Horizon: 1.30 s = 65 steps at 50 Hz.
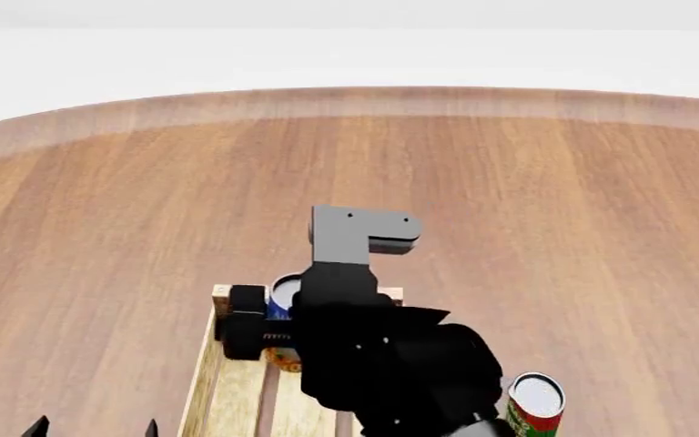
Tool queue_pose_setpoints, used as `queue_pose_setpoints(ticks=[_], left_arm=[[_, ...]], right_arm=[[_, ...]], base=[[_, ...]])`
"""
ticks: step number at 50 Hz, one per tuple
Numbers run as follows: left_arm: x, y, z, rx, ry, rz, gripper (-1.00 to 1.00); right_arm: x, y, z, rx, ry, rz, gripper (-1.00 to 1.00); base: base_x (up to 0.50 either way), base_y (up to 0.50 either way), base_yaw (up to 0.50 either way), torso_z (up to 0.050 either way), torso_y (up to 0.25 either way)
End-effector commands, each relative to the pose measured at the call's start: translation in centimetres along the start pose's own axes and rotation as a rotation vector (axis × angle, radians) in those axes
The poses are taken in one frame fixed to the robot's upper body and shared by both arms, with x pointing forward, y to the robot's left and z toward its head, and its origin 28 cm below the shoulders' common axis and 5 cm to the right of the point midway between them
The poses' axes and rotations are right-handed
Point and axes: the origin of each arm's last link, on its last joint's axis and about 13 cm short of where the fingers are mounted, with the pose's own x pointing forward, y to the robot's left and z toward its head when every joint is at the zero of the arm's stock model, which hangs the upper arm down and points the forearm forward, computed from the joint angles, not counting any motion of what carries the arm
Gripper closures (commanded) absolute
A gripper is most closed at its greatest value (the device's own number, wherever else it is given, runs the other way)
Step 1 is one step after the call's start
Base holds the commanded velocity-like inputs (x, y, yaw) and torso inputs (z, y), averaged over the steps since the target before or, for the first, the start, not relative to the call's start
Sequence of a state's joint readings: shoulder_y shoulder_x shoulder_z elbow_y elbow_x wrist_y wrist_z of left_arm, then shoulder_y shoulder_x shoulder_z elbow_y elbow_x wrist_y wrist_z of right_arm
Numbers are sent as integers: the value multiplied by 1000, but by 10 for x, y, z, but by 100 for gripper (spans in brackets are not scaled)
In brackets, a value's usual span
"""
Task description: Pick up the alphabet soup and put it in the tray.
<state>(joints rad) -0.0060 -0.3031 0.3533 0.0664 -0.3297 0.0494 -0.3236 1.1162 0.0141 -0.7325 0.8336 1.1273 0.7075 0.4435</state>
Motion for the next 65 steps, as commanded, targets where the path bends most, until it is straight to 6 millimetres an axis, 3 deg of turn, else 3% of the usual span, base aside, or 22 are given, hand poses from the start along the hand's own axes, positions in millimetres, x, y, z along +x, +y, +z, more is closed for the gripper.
queue_pose_setpoints(ticks=[1, 65], left_arm=[[0, 0, 0, -1, -1, 2, -100], [0, 0, 1, -1, -3, 3, -100]], right_arm=[[13, -11, 4, 1, 5, -36, 100], [20, -26, -23, -19, 138, -3, 100]], base=[[0, 0, 0, 0, 0], [0, 0, 0, 0, 0]])
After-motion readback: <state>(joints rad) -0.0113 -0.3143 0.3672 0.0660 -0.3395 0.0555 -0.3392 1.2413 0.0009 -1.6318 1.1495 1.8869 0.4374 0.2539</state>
